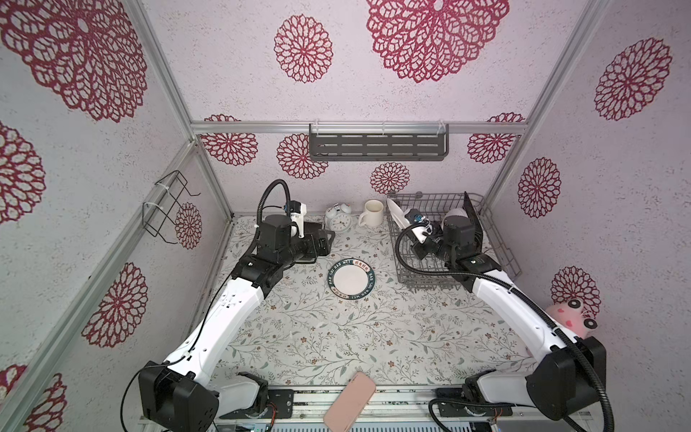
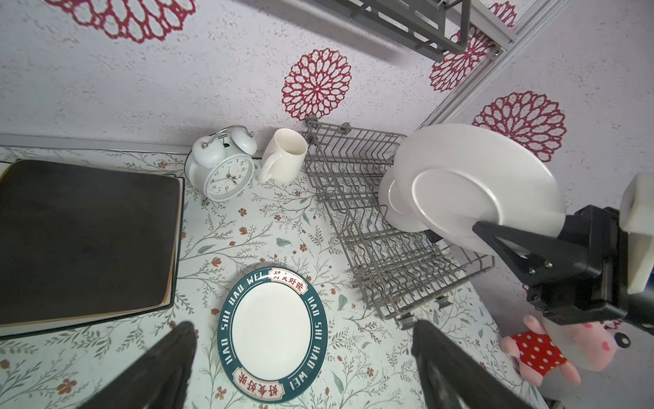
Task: Unload the plates from the dish rack
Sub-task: Pick up the plate from the dish rack.
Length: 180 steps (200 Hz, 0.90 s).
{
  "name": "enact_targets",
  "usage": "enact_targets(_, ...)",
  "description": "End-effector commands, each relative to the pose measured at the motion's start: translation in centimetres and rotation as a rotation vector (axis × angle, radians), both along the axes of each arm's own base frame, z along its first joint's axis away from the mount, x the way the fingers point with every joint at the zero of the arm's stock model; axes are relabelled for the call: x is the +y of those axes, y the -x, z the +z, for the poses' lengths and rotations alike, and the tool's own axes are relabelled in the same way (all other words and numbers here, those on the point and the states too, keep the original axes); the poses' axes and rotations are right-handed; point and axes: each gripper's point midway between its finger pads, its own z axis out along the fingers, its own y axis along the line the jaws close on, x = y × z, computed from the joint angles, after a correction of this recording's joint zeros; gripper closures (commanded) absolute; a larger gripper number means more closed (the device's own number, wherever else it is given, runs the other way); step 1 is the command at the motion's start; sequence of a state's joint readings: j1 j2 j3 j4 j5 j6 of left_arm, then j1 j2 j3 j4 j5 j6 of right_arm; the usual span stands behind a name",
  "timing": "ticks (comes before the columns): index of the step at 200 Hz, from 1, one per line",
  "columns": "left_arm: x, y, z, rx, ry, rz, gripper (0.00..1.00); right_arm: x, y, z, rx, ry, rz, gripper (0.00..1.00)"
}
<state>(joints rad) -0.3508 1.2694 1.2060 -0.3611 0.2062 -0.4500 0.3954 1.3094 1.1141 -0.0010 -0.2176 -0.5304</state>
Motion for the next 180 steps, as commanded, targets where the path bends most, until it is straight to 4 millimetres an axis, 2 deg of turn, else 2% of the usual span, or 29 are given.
enact_targets(1, -0.2, 1.3, 0.0, 0.038, 0.025, -0.055, 0.03, 2.1, 1.8, 6.9, -0.325, 0.058, 0.075, 1.00)
enact_targets(26, -0.7, 1.8, 0.4, 0.063, 0.090, -0.088, 0.03, 4.5, 2.9, 7.0, -0.408, 0.183, 0.103, 1.00)
enact_targets(46, -0.7, 2.1, 1.8, 0.075, 0.212, -0.123, 0.03, 6.3, 3.4, 6.4, -0.486, 0.319, 0.107, 1.00)
enact_targets(84, 1.7, 2.2, 5.4, 0.051, 0.471, -0.140, 0.03, 8.3, 3.7, 6.4, -0.623, 0.427, 0.095, 1.00)
enact_targets(100, 1.8, 2.4, 6.2, 0.049, 0.531, -0.162, 0.03, 9.2, 3.9, 6.4, -0.679, 0.458, 0.095, 1.00)
enact_targets(135, 1.3, 2.3, 5.1, 0.097, 0.588, -0.171, 0.03, 11.6, 4.3, 6.2, -0.798, 0.536, 0.105, 1.00)
enact_targets(180, 1.4, 1.9, 3.6, 0.129, 0.611, -0.147, 0.02, 13.6, 4.8, 6.8, -0.890, 0.553, 0.109, 1.00)
